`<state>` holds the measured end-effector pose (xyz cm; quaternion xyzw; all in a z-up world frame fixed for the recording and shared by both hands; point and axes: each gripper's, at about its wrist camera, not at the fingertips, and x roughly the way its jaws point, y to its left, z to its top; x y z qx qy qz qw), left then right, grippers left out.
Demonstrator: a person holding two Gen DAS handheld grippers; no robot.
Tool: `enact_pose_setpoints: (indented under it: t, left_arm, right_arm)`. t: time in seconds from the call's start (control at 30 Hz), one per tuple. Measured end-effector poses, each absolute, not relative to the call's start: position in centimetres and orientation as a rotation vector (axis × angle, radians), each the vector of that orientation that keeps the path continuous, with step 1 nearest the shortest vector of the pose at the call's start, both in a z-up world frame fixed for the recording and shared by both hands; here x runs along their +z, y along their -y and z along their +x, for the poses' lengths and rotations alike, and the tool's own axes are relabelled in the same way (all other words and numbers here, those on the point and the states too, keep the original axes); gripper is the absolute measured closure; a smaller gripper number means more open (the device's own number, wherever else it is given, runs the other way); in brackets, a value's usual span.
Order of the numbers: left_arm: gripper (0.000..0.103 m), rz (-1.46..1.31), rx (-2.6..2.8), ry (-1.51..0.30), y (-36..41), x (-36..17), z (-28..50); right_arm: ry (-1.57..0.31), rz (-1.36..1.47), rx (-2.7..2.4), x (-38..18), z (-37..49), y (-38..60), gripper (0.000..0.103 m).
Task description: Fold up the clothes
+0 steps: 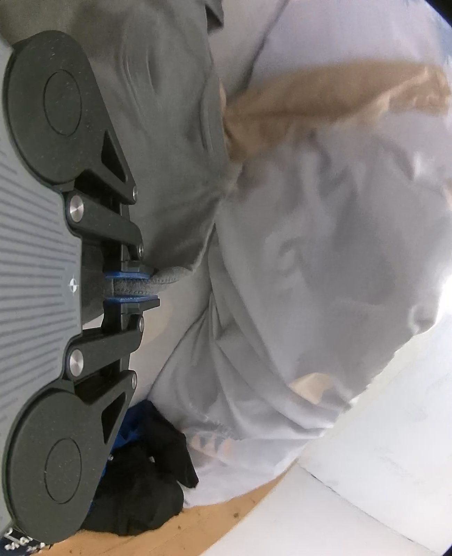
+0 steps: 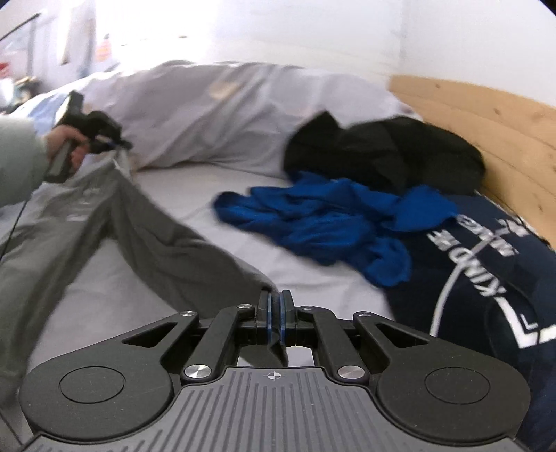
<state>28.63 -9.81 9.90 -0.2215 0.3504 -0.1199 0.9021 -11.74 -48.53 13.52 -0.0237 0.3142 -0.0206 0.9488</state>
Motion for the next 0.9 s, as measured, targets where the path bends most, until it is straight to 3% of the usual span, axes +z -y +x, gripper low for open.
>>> enact_pose_setpoints:
  t: [0.47, 0.5, 0.53, 0.63, 0.8, 0.83, 0.9]
  left_arm:
    - [0.09, -0.366, -0.05, -0.785, 13.5, 3.1, 34.0]
    - [0.087, -0.361, -0.046, -0.78, 13.6, 3.0, 34.3]
    - [0.077, -0.351, -0.04, -0.783, 13.7, 2.8, 34.5]
    - [0.07, -0.312, -0.056, -0.786, 14.2, 2.6, 34.6]
    - [0.038, -0.33, -0.182, -0.724, 14.1, 3.7, 32.4]
    - [0.029, -0.348, -0.211, -0.71, 13.9, 4.2, 31.6]
    - [0.023, -0.376, -0.268, -0.67, 13.1, 5.6, 29.4]
  right_arm:
    - [-0.766, 0.023, -0.069, 6.5, -2.2, 55.5, 0.097]
    - [-0.776, 0.009, -0.081, 6.0, -1.7, 55.7, 0.097]
    - [-0.786, -0.005, -0.093, 5.6, -1.2, 55.8, 0.097]
    - [-0.815, -0.051, -0.14, 4.0, 0.0, 55.9, 0.093]
    - [-0.797, -0.128, -0.256, 3.5, -0.2, 54.7, 0.07]
    - [-0.79, -0.139, -0.274, 3.5, -0.5, 54.5, 0.062]
    - [-0.787, -0.119, -0.267, 4.1, -1.5, 53.9, 0.053]
